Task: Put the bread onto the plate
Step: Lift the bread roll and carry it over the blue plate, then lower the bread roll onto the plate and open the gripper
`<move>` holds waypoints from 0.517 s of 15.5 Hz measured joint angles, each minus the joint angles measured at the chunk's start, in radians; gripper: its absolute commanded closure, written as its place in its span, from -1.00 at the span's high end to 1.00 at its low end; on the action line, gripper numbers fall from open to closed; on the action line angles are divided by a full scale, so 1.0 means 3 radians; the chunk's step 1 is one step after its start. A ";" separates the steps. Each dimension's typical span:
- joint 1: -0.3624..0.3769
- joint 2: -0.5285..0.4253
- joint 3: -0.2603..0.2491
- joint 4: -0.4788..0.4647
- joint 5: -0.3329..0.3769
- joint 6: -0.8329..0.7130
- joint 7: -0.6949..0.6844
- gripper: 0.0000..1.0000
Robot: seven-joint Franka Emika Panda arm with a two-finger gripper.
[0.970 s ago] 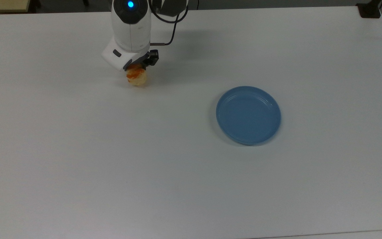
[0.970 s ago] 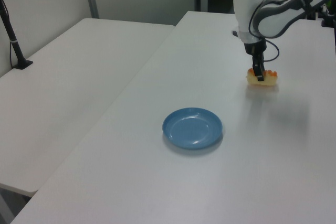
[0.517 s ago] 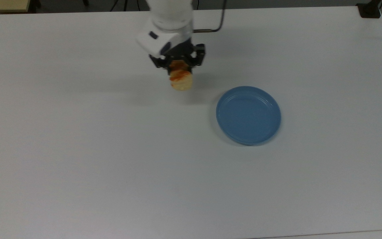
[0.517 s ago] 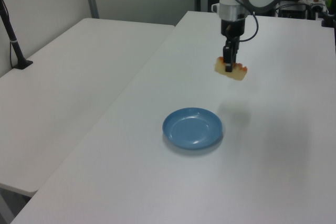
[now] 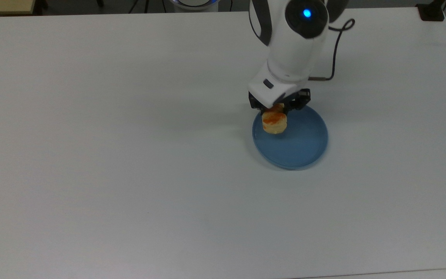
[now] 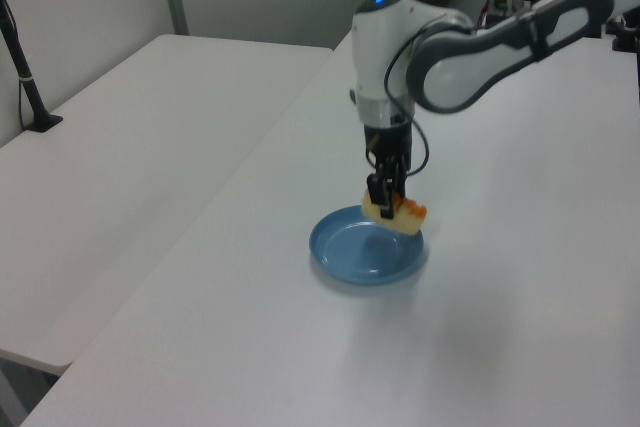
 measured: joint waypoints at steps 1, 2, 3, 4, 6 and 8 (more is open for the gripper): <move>0.0022 0.0116 0.0000 0.0078 0.0000 0.0000 0.0051 0.20; 0.0034 0.0218 0.0000 0.0149 0.0000 0.0000 0.0104 0.26; 0.0041 0.0317 0.0000 0.0217 0.0000 0.0001 0.0157 0.38; 0.0043 0.0394 0.0000 0.0276 0.0000 0.0003 0.0214 0.75; 0.0043 0.0484 -0.0001 0.0371 0.0006 0.0005 0.0282 1.00; 0.0043 0.0502 -0.0003 0.0417 0.0035 0.0005 0.0293 1.00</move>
